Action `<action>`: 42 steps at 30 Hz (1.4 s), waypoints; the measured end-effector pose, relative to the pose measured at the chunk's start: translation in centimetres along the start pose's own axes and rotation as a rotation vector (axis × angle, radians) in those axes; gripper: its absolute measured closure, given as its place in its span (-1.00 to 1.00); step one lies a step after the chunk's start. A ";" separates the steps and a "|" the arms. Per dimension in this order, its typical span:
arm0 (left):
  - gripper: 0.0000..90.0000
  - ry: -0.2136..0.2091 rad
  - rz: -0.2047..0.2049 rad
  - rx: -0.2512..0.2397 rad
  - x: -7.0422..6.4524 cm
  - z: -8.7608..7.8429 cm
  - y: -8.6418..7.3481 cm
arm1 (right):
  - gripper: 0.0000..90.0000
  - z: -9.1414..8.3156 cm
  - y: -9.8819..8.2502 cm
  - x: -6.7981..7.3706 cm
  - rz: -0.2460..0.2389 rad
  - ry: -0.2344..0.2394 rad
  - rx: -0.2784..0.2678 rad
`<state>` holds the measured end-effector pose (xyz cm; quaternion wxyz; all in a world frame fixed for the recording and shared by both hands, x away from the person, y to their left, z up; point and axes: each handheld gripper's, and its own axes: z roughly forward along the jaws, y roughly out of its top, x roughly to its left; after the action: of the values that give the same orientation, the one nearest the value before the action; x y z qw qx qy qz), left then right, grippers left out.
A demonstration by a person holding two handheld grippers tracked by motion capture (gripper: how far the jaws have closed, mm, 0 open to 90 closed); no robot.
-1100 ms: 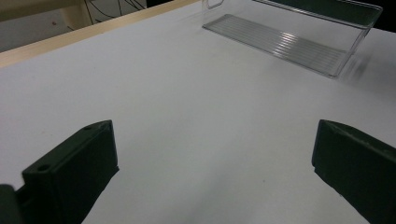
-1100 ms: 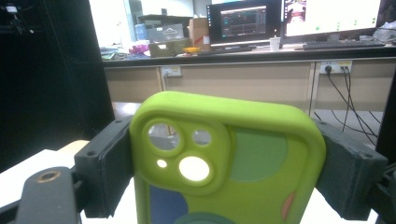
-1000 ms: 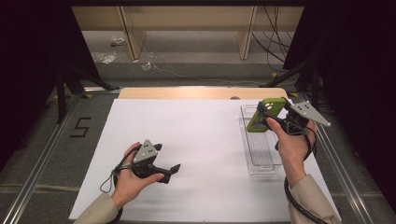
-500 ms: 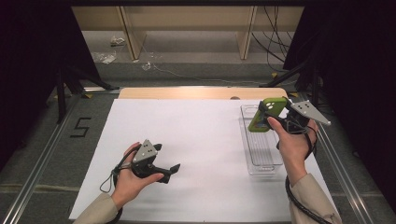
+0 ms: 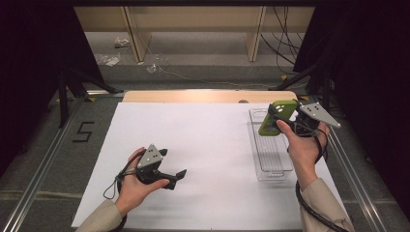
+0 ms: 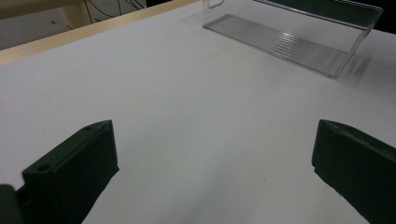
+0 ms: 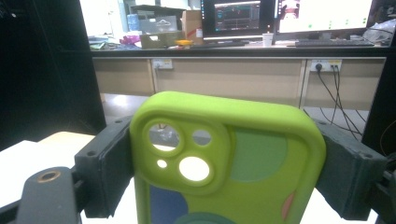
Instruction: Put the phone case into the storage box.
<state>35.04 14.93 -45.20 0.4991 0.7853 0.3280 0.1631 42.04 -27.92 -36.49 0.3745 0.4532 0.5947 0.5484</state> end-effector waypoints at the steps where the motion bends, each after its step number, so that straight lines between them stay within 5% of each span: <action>1: -1.00 0.000 0.000 0.000 0.0 0.0 0.0 | -0.62 0.1 0.0 0.0 -0.001 -0.001 0.000; 42: -1.00 -0.005 -0.002 -0.001 0.0 0.1 0.0 | -0.62 2.8 -0.3 -0.6 -0.024 -0.027 0.052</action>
<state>35.10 14.84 -45.22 0.5005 0.7851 0.3275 0.1607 44.83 -27.64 -37.13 0.3772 0.4629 0.6091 0.5220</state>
